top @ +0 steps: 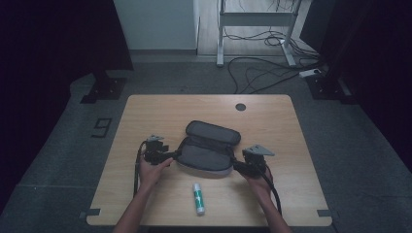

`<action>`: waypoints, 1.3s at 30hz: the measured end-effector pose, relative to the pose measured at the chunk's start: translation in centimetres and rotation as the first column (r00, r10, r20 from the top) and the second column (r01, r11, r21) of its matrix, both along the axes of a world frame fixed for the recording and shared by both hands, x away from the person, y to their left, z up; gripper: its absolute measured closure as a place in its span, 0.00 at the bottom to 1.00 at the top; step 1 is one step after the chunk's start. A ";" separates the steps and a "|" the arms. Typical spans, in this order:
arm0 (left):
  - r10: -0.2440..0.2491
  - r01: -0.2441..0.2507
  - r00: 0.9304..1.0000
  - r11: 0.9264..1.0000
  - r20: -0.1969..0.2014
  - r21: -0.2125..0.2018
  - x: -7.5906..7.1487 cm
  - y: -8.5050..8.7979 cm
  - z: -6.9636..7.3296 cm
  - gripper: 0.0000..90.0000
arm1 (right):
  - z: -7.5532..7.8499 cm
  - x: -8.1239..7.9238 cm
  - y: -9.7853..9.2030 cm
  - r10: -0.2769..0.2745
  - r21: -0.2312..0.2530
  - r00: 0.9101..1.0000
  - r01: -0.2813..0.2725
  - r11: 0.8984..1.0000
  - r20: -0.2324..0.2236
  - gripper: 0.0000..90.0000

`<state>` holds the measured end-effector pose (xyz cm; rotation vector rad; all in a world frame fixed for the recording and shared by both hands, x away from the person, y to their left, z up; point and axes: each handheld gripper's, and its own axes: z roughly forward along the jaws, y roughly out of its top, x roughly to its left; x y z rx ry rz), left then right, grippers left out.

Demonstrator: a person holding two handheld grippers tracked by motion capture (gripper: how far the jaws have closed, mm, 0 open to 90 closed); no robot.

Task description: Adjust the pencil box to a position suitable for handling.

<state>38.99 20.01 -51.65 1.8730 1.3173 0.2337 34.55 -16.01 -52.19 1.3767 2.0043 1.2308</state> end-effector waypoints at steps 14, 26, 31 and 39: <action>-0.021 0.021 1.000 0.999 0.011 -0.027 -2.5 2.2 -0.8 0.33 | 1.0 -3.2 1.3 0.096 -0.016 0.995 -0.095 0.995 0.017 0.44; -0.021 0.020 1.000 0.998 -0.009 -0.053 -3.3 4.1 -1.1 0.33 | 0.2 -5.6 3.4 0.173 -0.012 0.985 -0.173 0.985 -0.002 0.46; -0.018 0.017 1.000 0.999 -0.025 -0.048 -3.3 4.5 -1.6 0.34 | 0.4 -7.0 4.6 0.220 -0.014 0.976 -0.220 0.975 0.007 0.46; -0.019 0.017 0.999 0.999 -0.036 -0.048 -3.3 4.7 -1.8 0.34 | 0.2 -8.1 6.4 0.283 -0.031 0.959 -0.283 0.958 -0.005 0.46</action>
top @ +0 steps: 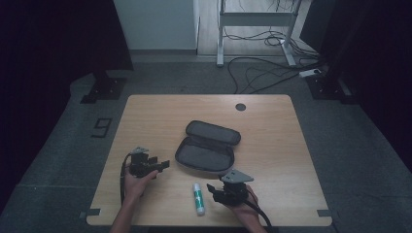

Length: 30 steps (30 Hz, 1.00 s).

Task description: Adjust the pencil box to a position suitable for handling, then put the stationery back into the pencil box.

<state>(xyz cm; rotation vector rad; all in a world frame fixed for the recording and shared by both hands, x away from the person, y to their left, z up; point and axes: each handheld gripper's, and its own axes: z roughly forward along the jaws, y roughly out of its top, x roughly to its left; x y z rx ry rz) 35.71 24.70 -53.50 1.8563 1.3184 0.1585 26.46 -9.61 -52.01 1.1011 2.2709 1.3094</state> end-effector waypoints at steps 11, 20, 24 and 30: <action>0.010 -0.010 1.000 1.000 0.001 -0.004 0.1 0.5 0.0 0.34 | -0.5 -0.9 2.2 0.053 -0.024 0.999 -0.053 0.998 -0.012 0.46; 0.008 -0.008 1.000 1.000 0.001 0.000 0.1 0.4 0.0 0.34 | -1.5 -1.4 3.9 0.081 -0.065 0.996 -0.083 0.994 -0.030 0.45; 0.004 -0.004 1.000 1.000 -0.004 0.004 0.1 0.3 -0.1 0.34 | -1.8 -1.4 4.5 0.089 -0.071 0.996 -0.091 0.993 -0.031 0.45; -0.006 0.006 1.000 1.000 -0.002 0.007 0.1 0.1 -0.1 0.34 | -2.1 -1.6 5.3 0.105 -0.090 0.994 -0.108 0.990 -0.037 0.46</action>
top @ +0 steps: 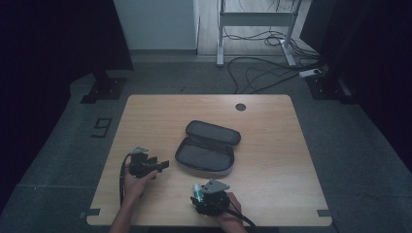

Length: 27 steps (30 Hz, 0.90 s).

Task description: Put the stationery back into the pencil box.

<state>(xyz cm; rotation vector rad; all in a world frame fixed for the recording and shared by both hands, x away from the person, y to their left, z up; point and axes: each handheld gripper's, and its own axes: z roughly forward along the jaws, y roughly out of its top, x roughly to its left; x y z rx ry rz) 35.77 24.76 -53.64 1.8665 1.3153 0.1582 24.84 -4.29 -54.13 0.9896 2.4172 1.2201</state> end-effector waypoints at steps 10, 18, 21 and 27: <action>-0.010 0.010 1.000 1.000 -0.015 0.006 0.1 -0.3 -0.3 0.34 | -0.6 -0.1 0.5 0.009 -0.047 1.000 -0.009 0.999 -0.006 0.54; -0.005 0.005 1.000 1.000 -0.018 0.006 0.1 -0.2 -0.5 0.35 | -0.8 -0.1 0.3 0.016 -0.075 1.000 -0.015 0.997 0.011 0.69; -0.005 0.005 1.000 1.000 -0.017 0.009 0.1 -0.3 -0.5 0.35 | -0.8 0.0 0.1 0.017 -0.082 1.000 -0.016 0.996 0.013 0.72; -0.007 0.007 1.000 1.000 -0.017 0.010 0.1 -0.3 -0.5 0.35 | -0.7 0.2 -0.1 0.026 -0.084 1.000 -0.025 0.996 0.005 0.72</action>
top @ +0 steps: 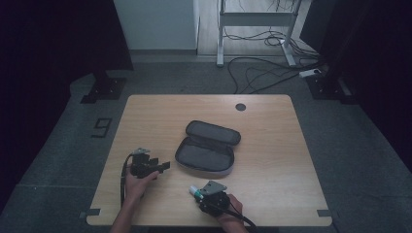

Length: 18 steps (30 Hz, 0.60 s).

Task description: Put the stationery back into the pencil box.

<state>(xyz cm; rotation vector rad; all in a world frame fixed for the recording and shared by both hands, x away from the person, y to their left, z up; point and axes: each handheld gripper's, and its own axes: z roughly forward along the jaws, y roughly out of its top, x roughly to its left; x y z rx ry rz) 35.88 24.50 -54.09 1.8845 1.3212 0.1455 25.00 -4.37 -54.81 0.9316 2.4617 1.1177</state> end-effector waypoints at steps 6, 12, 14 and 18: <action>0.003 -0.003 1.000 1.000 0.002 -0.002 0.0 0.1 0.1 0.35 | 0.1 0.1 -0.1 0.007 0.011 1.000 -0.007 1.000 -0.008 0.72; 0.001 -0.001 1.000 1.000 0.001 0.001 0.0 0.0 0.1 0.35 | 0.6 0.1 -0.4 0.006 0.027 1.000 -0.006 1.000 0.005 0.72; 0.000 0.000 1.000 1.000 0.000 0.002 0.0 0.0 0.1 0.35 | 0.8 0.1 -0.6 0.001 0.037 1.000 -0.002 0.999 0.014 0.72; 0.001 -0.001 1.000 1.000 -0.002 0.003 0.0 0.0 0.0 0.35 | 1.2 0.1 -0.8 -0.008 0.055 1.000 0.007 0.998 0.027 0.72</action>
